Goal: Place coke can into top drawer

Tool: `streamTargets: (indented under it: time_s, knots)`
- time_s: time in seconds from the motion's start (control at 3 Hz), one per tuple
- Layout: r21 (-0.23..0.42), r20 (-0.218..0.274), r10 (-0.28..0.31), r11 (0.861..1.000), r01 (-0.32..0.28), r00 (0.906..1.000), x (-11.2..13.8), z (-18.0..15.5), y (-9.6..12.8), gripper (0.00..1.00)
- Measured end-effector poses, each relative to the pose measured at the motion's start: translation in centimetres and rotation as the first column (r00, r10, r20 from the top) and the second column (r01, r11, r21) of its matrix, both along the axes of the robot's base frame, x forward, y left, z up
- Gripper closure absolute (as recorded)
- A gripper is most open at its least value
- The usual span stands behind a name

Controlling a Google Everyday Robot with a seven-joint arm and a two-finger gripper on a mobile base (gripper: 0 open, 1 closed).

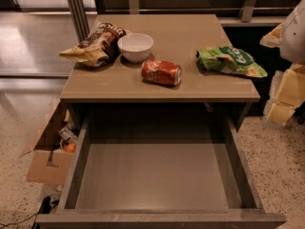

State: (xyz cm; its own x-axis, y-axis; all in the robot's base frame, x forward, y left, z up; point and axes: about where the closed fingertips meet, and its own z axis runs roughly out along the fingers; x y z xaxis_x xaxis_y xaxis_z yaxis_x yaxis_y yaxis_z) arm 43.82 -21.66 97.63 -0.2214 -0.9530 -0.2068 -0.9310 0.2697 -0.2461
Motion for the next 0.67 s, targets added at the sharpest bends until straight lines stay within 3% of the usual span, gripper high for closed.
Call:
streamTargets:
  time_s: [0.33, 0.67]
  knots:
    - [0.000, 0.000, 0.000, 1.000, 0.000, 1.0000, 0.0, 0.0, 0.0, 0.00]
    - [0.001, 0.023, 0.044, 0.999, -0.044, 0.9988, 1.2, 0.4, 1.3, 0.00]
